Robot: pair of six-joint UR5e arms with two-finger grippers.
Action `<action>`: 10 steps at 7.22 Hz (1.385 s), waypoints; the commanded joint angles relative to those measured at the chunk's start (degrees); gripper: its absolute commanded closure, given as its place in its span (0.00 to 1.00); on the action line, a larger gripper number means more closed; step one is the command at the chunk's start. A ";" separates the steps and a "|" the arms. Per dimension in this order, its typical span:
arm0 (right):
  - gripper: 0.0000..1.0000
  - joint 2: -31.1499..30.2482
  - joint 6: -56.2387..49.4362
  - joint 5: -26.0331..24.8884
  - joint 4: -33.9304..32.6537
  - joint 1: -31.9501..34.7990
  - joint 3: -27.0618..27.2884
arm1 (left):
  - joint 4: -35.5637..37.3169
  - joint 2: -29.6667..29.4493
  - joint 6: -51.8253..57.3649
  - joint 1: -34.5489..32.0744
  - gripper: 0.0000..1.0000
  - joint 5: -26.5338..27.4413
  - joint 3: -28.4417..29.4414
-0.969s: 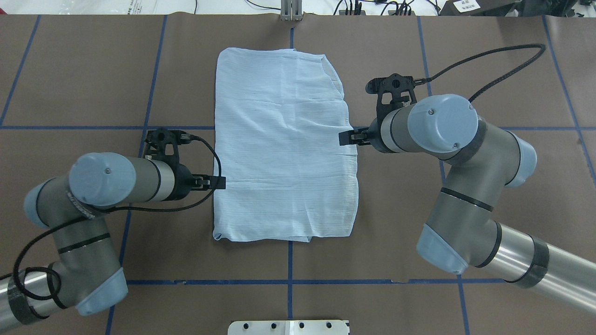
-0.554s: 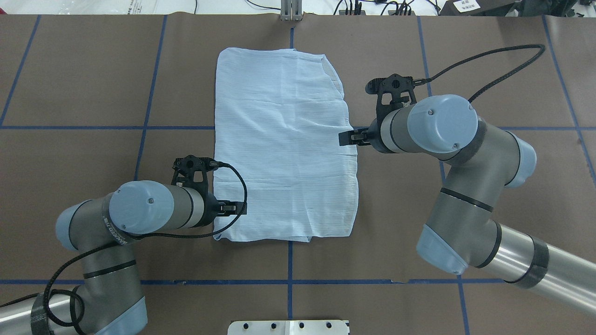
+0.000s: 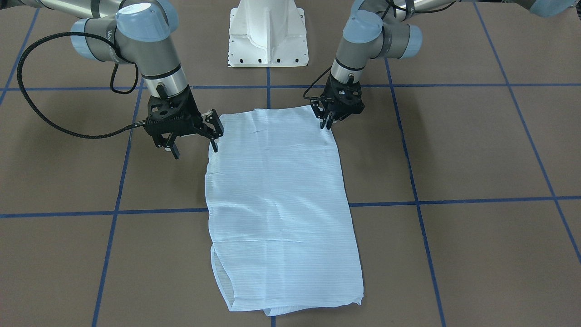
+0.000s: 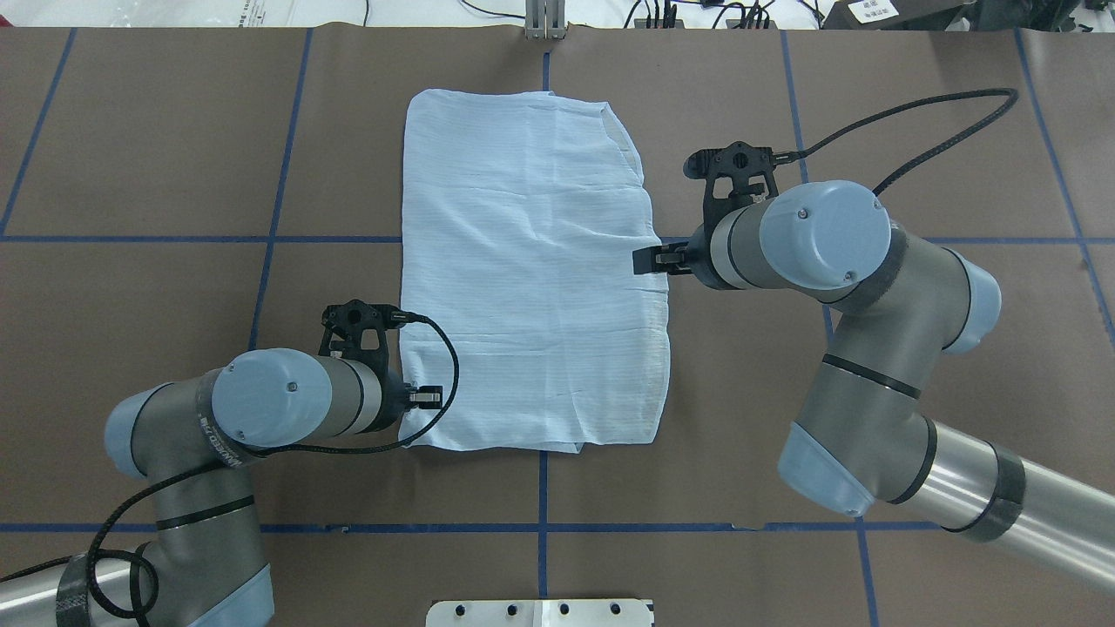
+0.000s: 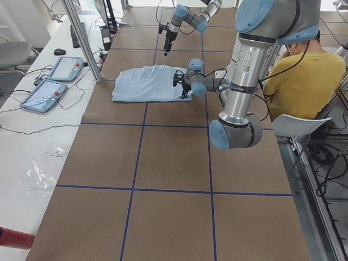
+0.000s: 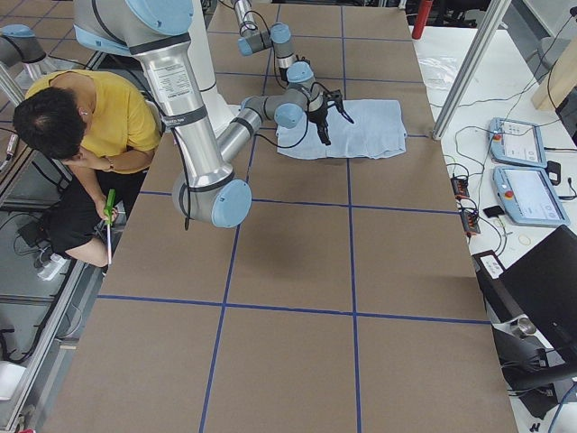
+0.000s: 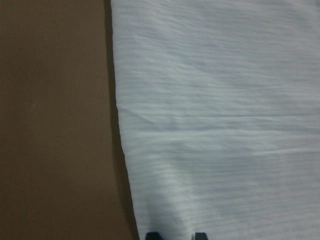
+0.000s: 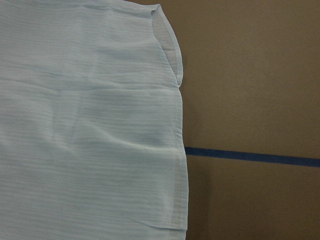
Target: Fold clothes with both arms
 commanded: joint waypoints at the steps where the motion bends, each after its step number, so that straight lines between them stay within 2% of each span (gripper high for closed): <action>1: 0.00 0.00 3.84 -0.33 0.06 -0.83 0.45 | 0.14 0.32 0.00 0.02 1.00 0.11 -0.39; 3: 0.00 0.35 8.16 -1.73 0.06 -2.68 0.89 | 0.14 0.76 0.08 0.02 1.00 0.11 -1.61; 4: 0.00 0.35 8.17 -1.74 0.06 -2.69 0.89 | 0.23 1.81 0.17 -0.07 0.43 0.11 -2.49; 5: 0.00 0.27 8.17 -1.74 0.06 -2.69 0.89 | 0.23 3.12 0.26 0.02 0.27 0.02 -3.80; 6: 0.00 0.35 8.17 -1.74 0.06 -2.77 0.89 | 0.23 3.74 0.26 0.10 0.22 0.11 -4.16; 7: 0.00 0.27 8.17 -1.83 0.06 -2.86 0.89 | 0.23 3.75 0.26 0.28 0.20 0.02 -4.17; 10: 0.00 0.09 8.08 -1.83 0.06 -2.86 0.89 | 0.14 3.58 0.17 2.47 0.22 0.02 -3.99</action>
